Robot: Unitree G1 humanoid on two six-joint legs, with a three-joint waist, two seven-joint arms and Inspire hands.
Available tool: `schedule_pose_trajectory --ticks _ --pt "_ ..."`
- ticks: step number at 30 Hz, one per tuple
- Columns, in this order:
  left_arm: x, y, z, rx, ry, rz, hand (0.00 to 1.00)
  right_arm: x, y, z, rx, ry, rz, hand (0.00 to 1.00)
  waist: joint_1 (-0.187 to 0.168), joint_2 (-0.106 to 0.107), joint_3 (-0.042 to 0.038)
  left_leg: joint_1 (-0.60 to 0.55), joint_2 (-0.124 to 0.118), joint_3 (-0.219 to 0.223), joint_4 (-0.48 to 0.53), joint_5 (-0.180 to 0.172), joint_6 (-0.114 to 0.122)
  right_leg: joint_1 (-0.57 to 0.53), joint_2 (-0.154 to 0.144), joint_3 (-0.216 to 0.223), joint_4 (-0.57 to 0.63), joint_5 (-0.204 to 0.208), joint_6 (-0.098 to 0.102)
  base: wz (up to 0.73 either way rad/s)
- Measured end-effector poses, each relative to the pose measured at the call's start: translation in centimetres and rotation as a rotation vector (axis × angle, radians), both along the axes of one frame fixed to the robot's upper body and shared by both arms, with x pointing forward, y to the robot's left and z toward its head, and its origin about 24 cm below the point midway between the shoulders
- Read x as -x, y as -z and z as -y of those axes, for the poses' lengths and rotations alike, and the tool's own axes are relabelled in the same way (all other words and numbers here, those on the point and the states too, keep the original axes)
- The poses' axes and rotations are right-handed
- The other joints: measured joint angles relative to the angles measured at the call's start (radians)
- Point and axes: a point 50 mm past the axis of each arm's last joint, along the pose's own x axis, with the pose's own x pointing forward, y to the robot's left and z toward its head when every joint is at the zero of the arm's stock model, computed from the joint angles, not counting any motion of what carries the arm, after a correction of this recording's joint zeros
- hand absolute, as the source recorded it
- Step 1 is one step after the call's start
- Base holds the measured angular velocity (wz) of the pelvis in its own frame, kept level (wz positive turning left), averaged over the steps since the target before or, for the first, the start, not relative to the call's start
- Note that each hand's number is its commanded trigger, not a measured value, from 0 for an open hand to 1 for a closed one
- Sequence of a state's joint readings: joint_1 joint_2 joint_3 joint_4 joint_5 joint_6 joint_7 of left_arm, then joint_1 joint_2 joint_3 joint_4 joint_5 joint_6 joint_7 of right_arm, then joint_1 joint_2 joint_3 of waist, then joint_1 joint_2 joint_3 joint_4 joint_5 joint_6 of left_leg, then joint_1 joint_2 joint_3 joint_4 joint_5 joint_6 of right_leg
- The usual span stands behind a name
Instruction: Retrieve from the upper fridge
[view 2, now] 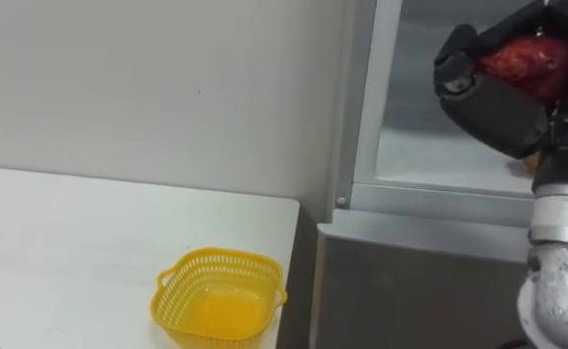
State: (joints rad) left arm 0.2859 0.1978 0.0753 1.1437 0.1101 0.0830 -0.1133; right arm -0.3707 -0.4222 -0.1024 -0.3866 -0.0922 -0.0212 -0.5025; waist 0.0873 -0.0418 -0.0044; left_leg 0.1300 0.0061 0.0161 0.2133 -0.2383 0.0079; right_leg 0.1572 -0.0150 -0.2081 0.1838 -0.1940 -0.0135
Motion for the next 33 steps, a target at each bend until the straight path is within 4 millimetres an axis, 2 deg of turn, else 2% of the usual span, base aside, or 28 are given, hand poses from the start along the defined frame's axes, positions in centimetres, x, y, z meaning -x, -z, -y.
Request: schedule_pose_trajectory --ticks 4,8,11,15,18,24,28,33 --pt "0.1 0.1 0.2 0.004 0.001 0.004 0.0 1.9 -1.4 -1.4 0.086 0.007 0.165 1.0 0.008 -0.001 -0.0027 0.003 -0.001 0.004 0.001 0.0 0.0 0.0 0.0 0.008 -0.002 0.0 0.001 -0.05" --pt "-0.1 0.2 0.4 0.001 0.0 0.005 0.0 2.4 -1.4 -2.7 0.119 -0.034 0.192 1.0 0.02 -0.002 -0.0015 0.014 0.0 0.01 -0.002 0.0 0.0 0.002 0.001 0.014 -0.002 0.0 0.001 -0.06" --pt "-0.7 0.3 0.5 0.006 0.004 0.013 0.0 2.3 -0.9 -4.4 0.149 -0.117 0.171 1.0 0.025 -0.004 -0.0004 0.018 0.001 0.009 -0.008 0.0 0.0 0.004 0.002 0.014 -0.004 0.0 0.001 0.0" --pt "-0.8 0.3 0.6 0.011 0.008 0.015 0.0 2.2 -0.3 -6.4 0.255 -0.166 0.136 1.0 0.034 -0.018 0.0071 0.013 0.001 0.008 -0.015 0.0 0.0 0.002 0.003 0.014 -0.002 0.0 0.0 0.0" --pt "-0.6 0.3 0.7 0.02 0.022 0.006 0.0 2.0 0.1 -7.1 0.333 -0.18 0.102 1.0 0.057 -0.028 0.0112 0.013 0.0 0.001 -0.012 0.0 0.0 0.002 0.002 0.01 -0.002 0.0 0.001 0.03" --pt "-0.5 0.4 0.8 0.052 0.029 -0.01 0.0 1.6 0.7 -7.9 0.425 -0.201 0.047 1.0 0.09 -0.052 0.0127 -0.002 -0.002 -0.034 -0.008 0.0 0.0 0.002 -0.001 -0.029 0.0 0.0 0.001 0.17" --pt "-0.1 0.4 0.8 0.052 0.035 -0.022 0.0 0.8 1.4 -8.4 0.464 -0.202 0.006 1.0 0.109 -0.056 0.0117 -0.003 -0.003 -0.049 -0.006 0.0 0.0 0.008 -0.002 -0.045 0.001 0.0 0.001 0.12" --pt "-0.1 0.3 0.4 0.04 0.038 -0.023 0.0 -0.1 3.4 -10.0 0.557 -0.249 -0.096 1.0 0.118 -0.056 0.0119 -0.006 -0.004 -0.062 -0.006 0.0 0.0 0.011 -0.004 -0.06 0.0 -0.001 0.002 0.07"
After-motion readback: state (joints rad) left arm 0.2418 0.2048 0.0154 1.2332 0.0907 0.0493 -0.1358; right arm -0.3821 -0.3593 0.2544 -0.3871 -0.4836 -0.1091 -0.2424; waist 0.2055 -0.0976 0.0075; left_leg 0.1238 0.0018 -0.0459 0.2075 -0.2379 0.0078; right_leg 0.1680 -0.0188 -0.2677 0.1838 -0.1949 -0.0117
